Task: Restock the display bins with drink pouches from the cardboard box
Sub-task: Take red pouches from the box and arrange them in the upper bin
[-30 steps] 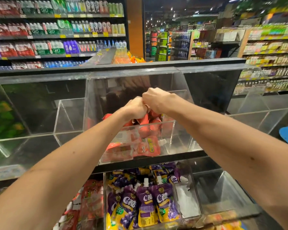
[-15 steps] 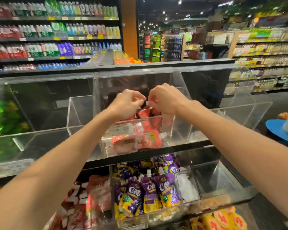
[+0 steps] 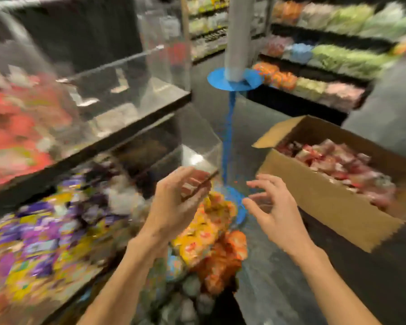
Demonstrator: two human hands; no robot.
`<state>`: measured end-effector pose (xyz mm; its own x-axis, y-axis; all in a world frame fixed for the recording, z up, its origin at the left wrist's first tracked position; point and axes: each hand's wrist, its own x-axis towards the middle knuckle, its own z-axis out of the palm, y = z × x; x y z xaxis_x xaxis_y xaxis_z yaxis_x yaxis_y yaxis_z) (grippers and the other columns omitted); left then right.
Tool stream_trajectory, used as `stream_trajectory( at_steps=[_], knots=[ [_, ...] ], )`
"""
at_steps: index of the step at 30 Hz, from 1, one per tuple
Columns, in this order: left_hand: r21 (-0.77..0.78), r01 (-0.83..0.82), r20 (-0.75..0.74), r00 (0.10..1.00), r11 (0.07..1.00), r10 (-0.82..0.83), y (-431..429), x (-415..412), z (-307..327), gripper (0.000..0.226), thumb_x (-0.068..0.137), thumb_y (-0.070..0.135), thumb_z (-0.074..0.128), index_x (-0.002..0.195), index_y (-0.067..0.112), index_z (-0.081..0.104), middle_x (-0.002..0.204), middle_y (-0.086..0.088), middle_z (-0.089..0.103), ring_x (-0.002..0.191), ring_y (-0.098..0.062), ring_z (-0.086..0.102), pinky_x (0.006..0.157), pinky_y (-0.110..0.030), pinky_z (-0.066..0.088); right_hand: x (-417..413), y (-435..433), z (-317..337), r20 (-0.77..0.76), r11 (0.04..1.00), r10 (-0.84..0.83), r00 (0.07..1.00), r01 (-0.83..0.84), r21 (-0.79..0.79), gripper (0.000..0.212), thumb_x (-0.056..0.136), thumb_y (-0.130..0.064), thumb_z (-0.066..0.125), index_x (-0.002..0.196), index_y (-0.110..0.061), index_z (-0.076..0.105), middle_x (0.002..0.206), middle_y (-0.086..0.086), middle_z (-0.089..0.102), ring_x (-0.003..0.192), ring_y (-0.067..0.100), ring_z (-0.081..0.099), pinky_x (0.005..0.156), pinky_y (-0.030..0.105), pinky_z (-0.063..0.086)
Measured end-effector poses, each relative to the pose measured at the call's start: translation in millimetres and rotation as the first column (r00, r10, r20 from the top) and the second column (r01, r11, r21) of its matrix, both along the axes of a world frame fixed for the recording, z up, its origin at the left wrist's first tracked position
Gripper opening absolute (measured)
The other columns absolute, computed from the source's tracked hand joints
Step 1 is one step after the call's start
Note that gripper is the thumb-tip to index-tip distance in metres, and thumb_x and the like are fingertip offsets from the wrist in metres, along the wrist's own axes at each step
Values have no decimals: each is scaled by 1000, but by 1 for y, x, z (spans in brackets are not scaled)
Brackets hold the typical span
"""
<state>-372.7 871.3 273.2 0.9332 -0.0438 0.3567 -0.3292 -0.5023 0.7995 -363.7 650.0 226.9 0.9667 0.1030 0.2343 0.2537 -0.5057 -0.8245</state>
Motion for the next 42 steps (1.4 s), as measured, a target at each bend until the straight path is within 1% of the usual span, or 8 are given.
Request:
stream_trajectory(
  at_steps=[8, 13, 19, 25, 29, 31, 37, 42],
  knots=[
    [-151, 370, -378, 835, 917, -399, -279, 125, -94, 9, 87, 2, 70, 95, 5, 68, 73, 12, 63, 64, 10, 58, 68, -17, 47, 26, -230, -64, -344, 930, -364, 865, 359, -81, 23, 93, -27, 68, 115, -27, 60, 114, -5, 60, 101, 15, 63, 95, 37, 50],
    [-45, 483, -633, 664, 875, -399, -380, 181, -151, 35, 93, 23, 69, 126, 16, 60, 108, -1, 65, 108, -19, 64, 93, -34, 51, 59, -310, -100, -525, 867, -458, 718, 490, -87, 27, 95, -35, 64, 120, -29, 56, 118, -9, 59, 111, 13, 57, 95, 31, 48],
    [-49, 519, -700, 591, 853, -400, -459, 280, -209, 54, 93, 25, 70, 141, 15, 46, 131, -6, 59, 121, -21, 57, 91, -32, 48, 134, -372, -149, -650, 773, -518, 556, 630, -78, 25, 94, -29, 67, 116, -24, 57, 111, -5, 62, 99, 12, 62, 82, 28, 50],
    [127, 511, -711, 645, 850, -281, -519, 411, -281, 73, 89, 32, 74, 148, 8, 39, 145, -9, 51, 130, -28, 51, 101, -36, 42, 244, -434, -221, -866, 496, -408, 288, 867, 55, 38, 89, -16, 73, 123, -12, 58, 102, 6, 62, 88, 20, 62, 76, 29, 51],
    [276, 544, -656, 709, 792, -258, -546, 465, -327, 81, 83, 29, 79, 146, 0, 38, 142, -19, 50, 134, -37, 45, 107, -40, 36, 302, -464, -263, -940, 353, -326, 105, 935, -18, 28, 82, -34, 78, 95, -15, 61, 99, 10, 61, 88, 23, 58, 81, 39, 49],
    [347, 590, -648, 713, 729, -268, -557, 479, -346, 93, 80, 30, 82, 150, -1, 29, 150, -22, 39, 140, -39, 35, 112, -41, 30, 327, -474, -278, -905, 309, -423, 42, 946, -100, 55, 79, -39, 81, 120, -11, 58, 115, 5, 58, 104, 22, 56, 92, 35, 44],
    [565, 650, -648, 731, 508, -214, -566, 485, -382, 148, 62, 57, 87, 155, 6, -15, 163, -23, -2, 150, -42, 4, 116, -51, 29, 378, -488, -309, -832, 400, -549, -78, 850, -343, 132, 61, -62, 85, 157, -8, 13, 159, 14, 31, 147, 35, 26, 118, 48, 30],
    [631, 616, -621, 766, 472, -169, -568, 484, -389, 118, 81, 33, 76, 157, 6, -11, 164, -22, 0, 149, -43, 11, 96, -53, 53, 398, -488, -315, -753, 371, -624, -211, 767, -523, 115, 67, -56, 85, 148, -1, 23, 150, 18, 40, 143, 38, 28, 107, 51, 37]
  ],
)
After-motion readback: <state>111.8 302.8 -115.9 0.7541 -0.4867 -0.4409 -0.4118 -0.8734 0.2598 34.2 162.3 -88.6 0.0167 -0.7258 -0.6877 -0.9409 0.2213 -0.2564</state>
